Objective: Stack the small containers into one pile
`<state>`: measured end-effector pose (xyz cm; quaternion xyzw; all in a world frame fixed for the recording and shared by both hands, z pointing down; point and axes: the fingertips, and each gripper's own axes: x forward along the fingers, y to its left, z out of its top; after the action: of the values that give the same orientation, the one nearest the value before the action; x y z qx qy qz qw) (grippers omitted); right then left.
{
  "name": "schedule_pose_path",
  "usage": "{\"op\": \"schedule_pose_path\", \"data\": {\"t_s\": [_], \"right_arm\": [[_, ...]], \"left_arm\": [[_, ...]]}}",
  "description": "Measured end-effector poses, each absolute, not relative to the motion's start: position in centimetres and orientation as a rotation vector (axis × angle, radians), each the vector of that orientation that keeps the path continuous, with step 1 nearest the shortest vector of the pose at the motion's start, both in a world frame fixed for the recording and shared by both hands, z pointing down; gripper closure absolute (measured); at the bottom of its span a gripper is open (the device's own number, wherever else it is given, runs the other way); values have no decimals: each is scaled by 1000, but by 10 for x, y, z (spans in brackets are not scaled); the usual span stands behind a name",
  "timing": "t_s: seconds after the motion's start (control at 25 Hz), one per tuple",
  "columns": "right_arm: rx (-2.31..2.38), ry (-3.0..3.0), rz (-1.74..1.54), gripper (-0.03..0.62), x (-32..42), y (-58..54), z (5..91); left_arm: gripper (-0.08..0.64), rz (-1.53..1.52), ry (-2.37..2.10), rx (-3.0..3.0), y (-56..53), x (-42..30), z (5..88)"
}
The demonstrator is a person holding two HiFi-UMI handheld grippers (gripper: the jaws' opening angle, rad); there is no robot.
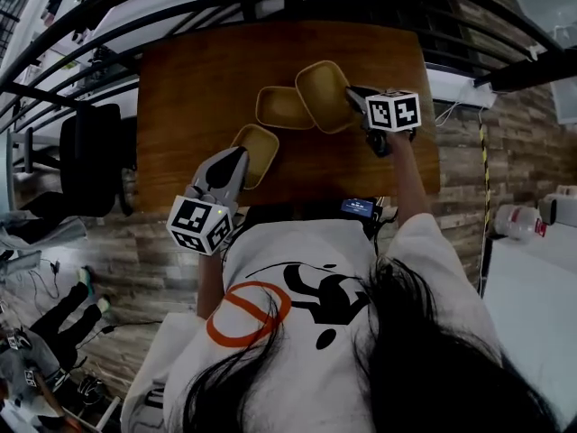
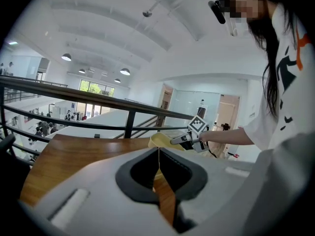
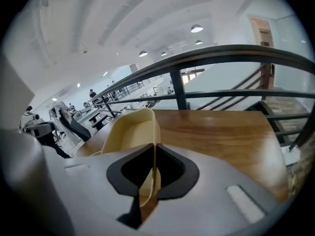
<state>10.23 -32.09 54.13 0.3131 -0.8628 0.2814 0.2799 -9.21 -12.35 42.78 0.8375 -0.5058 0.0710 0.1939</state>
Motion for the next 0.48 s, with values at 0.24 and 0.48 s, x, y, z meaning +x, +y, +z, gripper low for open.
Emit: {"op": "schedule_pose_path", "data": {"t_s": [0.24, 0.48], "right_arm": [[704, -2320, 652, 552, 47, -311, 553], [567, -2222, 424, 552, 22, -318, 572]], "left_arm": [[560, 170, -1457, 2312, -103, -131, 431], [560, 170, -1472, 2285, -82, -156, 436]]}}
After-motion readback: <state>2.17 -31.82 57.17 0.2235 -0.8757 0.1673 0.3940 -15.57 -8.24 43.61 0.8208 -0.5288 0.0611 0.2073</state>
